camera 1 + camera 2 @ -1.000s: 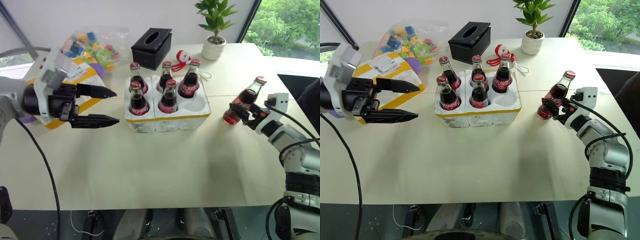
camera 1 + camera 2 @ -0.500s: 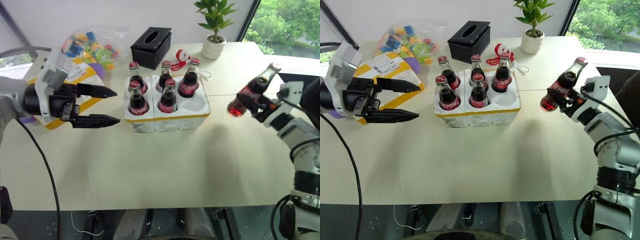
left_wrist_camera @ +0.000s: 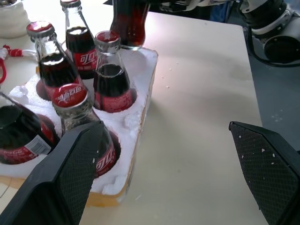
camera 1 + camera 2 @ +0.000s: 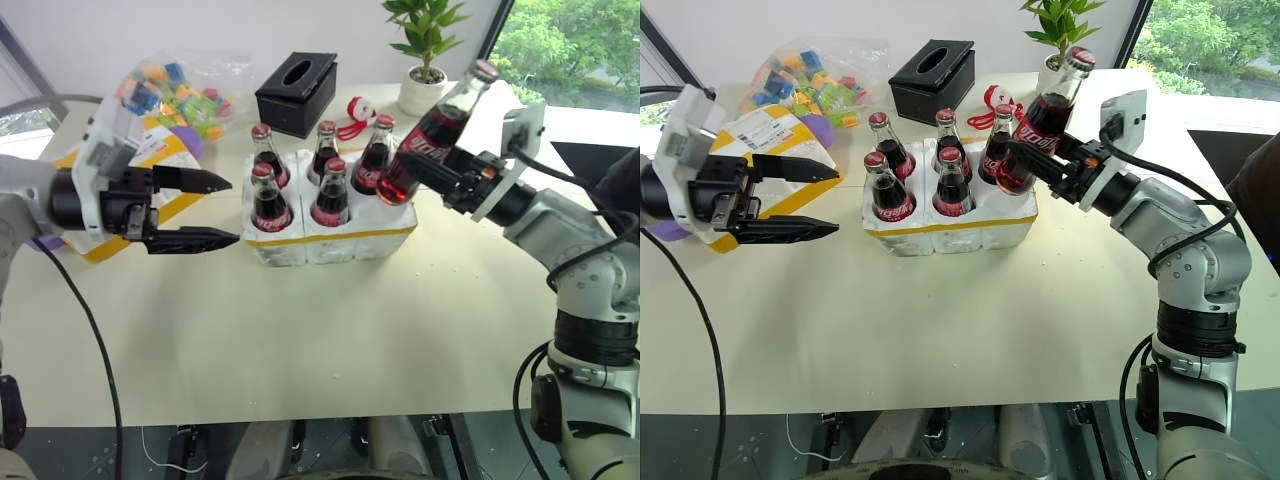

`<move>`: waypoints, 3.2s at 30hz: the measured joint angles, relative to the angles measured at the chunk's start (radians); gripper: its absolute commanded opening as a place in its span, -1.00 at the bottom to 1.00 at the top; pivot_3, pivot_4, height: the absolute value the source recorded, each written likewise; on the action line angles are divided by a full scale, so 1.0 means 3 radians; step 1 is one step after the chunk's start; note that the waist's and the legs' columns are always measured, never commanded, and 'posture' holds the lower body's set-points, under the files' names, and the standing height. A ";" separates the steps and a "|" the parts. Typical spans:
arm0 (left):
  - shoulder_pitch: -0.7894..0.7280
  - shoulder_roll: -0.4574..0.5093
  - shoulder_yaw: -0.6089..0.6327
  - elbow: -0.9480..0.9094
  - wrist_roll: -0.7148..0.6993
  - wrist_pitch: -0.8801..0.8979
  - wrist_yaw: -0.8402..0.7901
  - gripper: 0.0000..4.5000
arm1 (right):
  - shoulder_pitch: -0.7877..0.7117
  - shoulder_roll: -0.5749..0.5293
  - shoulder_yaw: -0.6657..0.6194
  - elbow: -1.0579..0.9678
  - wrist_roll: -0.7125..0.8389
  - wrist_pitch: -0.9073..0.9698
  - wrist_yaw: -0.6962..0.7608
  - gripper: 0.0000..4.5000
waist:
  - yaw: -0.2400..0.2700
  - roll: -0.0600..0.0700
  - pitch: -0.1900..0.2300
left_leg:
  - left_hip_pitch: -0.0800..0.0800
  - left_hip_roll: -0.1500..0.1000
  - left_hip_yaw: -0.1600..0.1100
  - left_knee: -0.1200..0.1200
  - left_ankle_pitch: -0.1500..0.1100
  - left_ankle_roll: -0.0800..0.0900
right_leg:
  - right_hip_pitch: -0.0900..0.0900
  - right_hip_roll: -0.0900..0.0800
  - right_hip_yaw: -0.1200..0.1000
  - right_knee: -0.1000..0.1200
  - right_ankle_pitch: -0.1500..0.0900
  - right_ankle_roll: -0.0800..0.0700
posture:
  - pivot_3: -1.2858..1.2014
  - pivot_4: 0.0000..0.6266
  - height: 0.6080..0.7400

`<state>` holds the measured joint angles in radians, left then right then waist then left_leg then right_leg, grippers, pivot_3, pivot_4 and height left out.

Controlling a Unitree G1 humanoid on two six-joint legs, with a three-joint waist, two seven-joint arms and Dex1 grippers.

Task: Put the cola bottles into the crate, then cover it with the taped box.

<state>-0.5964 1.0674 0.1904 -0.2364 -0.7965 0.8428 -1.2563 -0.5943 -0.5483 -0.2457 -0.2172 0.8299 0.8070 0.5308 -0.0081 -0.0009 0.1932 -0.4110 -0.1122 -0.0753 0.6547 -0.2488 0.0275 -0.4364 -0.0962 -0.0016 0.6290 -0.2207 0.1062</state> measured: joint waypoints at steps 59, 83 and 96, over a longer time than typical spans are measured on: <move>0.1311 -0.0196 0.0046 0.2731 0.3498 -0.2968 0.3084 1.00 | 0.0328 -0.1627 -0.0604 0.0225 -0.0142 -0.0027 0.1470 0.96 | 0.0072 -0.0014 -0.0008 | -0.0001 0.0012 0.0018 -0.0022 0.0001 -0.0006 | -0.0016 -0.0003 0.0003 -0.0001 -0.0004 -0.0009 | 0.03 -0.52 0.88; -0.0091 -0.0239 -0.0935 0.4671 0.4064 -0.3951 0.3854 -0.84 | 0.0424 -0.1662 -0.0883 0.0212 -0.0115 0.0020 0.1349 1.00 | 0.0073 -0.0020 -0.0015 | 0.0000 0.0009 0.0023 -0.0015 0.0001 -0.0003 | -0.0015 -0.0005 0.0004 0.0006 -0.0003 -0.0008 | 0.03 -0.52 0.88; -0.0099 -0.0034 -0.0820 0.4373 0.3854 -0.4087 0.3639 -0.84 | 0.1074 -0.1798 -0.0875 0.0259 -0.0496 -0.0304 0.1646 1.00 | 0.0068 -0.0025 -0.0015 | 0.0000 0.0009 0.0023 -0.0013 0.0001 -0.0003 | -0.0016 -0.0004 0.0004 0.0007 -0.0003 -0.0008 | 0.03 -0.52 0.88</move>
<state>-0.6262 1.0571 -0.0556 1.0755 0.3597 -0.3832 -0.1647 -0.2722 -1.0875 -0.5080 -0.1395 0.6812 0.7158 1.0247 0.0124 -0.0084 0.1887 -0.4110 -0.1093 -0.0683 0.6507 -0.2484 0.0265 -0.4411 -0.0974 -0.0005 0.6310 -0.2215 0.1040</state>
